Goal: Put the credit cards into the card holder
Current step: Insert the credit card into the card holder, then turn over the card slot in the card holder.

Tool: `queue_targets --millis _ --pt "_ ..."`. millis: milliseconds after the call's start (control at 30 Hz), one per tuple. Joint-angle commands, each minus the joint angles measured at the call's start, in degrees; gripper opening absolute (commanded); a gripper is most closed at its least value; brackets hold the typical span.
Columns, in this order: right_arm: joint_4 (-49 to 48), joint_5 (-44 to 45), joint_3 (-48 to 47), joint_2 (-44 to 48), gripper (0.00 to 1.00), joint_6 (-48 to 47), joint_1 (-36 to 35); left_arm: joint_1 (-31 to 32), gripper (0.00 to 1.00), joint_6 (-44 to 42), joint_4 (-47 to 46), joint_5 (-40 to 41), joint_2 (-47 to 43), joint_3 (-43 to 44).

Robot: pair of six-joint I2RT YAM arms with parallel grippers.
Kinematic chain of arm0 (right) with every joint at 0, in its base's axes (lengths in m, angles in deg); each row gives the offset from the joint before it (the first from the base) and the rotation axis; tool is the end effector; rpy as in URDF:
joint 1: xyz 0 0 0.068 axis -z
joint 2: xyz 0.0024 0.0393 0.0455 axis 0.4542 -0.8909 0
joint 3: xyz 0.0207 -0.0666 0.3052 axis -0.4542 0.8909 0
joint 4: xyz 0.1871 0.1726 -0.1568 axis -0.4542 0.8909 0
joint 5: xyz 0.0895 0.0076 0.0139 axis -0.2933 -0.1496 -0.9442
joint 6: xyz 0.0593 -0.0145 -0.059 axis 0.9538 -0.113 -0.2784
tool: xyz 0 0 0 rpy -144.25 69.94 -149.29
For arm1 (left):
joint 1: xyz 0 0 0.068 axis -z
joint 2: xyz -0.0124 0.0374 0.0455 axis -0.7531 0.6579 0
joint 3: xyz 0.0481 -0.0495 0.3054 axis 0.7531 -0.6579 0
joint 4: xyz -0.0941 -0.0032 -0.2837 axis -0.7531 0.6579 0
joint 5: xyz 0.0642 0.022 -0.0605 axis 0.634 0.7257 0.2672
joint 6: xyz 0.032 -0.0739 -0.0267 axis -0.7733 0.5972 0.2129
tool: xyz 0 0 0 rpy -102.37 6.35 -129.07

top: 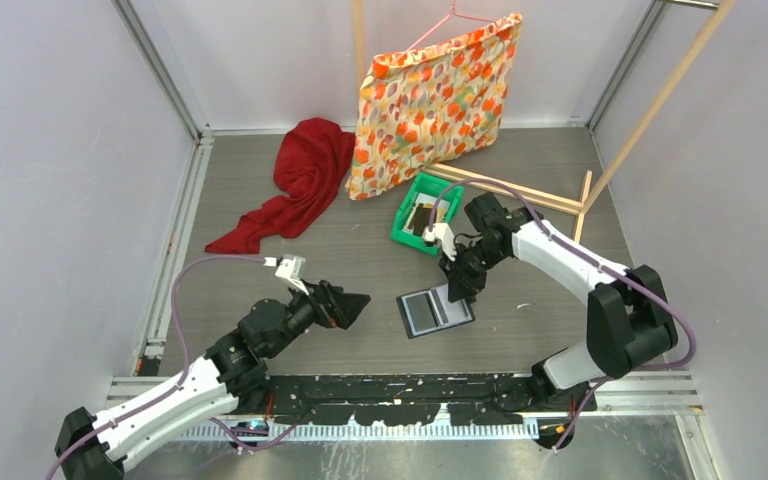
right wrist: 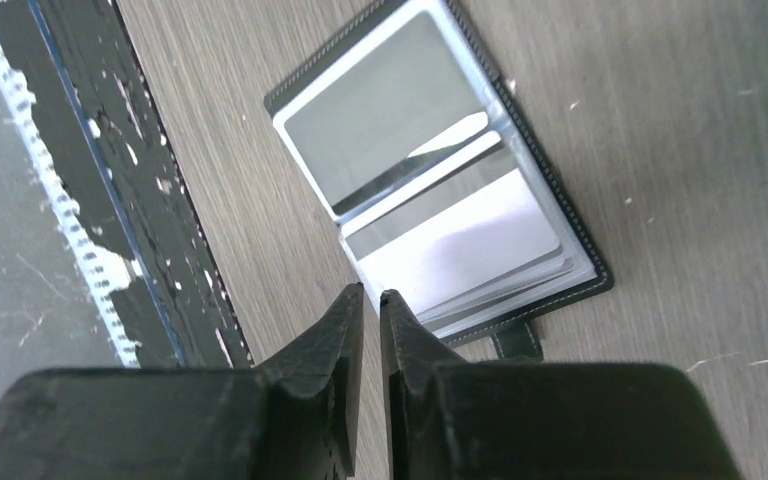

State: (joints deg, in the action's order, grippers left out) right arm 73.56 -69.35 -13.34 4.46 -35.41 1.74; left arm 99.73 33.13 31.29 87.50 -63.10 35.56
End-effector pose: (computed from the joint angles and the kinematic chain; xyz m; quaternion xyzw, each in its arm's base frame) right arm 0.2524 0.1690 0.2135 -0.5210 0.7835 0.3011 0.1552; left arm 0.1249 -0.1324 0.2075 -0.0045 0.7491 -0.4336 0.5009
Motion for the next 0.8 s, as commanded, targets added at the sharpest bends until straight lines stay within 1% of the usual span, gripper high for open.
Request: queue_targets --millis 0,133,233,300,433,500,567,667,767 --pt "8.52 0.40 -3.31 -3.75 0.16 -9.08 -0.19 -0.25 0.96 5.03 -5.17 -6.61 2.75 -0.04" --pt "12.05 0.21 -5.55 -6.85 0.16 -11.77 -0.22 -0.25 0.91 8.64 -10.89 -9.94 10.74 1.12" --pt "13.52 1.72 -6.92 -7.68 0.16 -12.18 -0.25 -0.25 0.89 10.26 -13.61 -13.43 19.03 3.41" --pt "14.38 2.37 -7.13 -7.41 0.16 -12.75 -0.23 -0.25 0.88 11.09 -14.17 -14.83 23.77 4.95" --pt "15.59 2.89 -6.58 -5.55 0.16 -14.69 0.20 -0.16 0.81 11.15 -14.47 -18.17 30.11 7.56" --pt "16.86 2.90 -6.70 -5.07 0.17 -16.27 1.18 -0.16 0.80 10.35 -12.50 -18.73 31.19 8.69" --pt "18.09 2.74 -6.83 -4.97 0.17 -17.49 2.82 -0.01 0.80 10.21 -12.42 -18.00 31.09 8.38" --pt "20.10 2.73 -6.99 -4.80 0.17 -19.46 5.19 0.10 0.81 11.39 -14.73 -16.28 29.43 6.21" --pt "20.69 3.57 -6.65 -3.82 0.17 -20.15 8.36 0.08 0.82 12.15 -14.76 -14.80 26.83 5.26"
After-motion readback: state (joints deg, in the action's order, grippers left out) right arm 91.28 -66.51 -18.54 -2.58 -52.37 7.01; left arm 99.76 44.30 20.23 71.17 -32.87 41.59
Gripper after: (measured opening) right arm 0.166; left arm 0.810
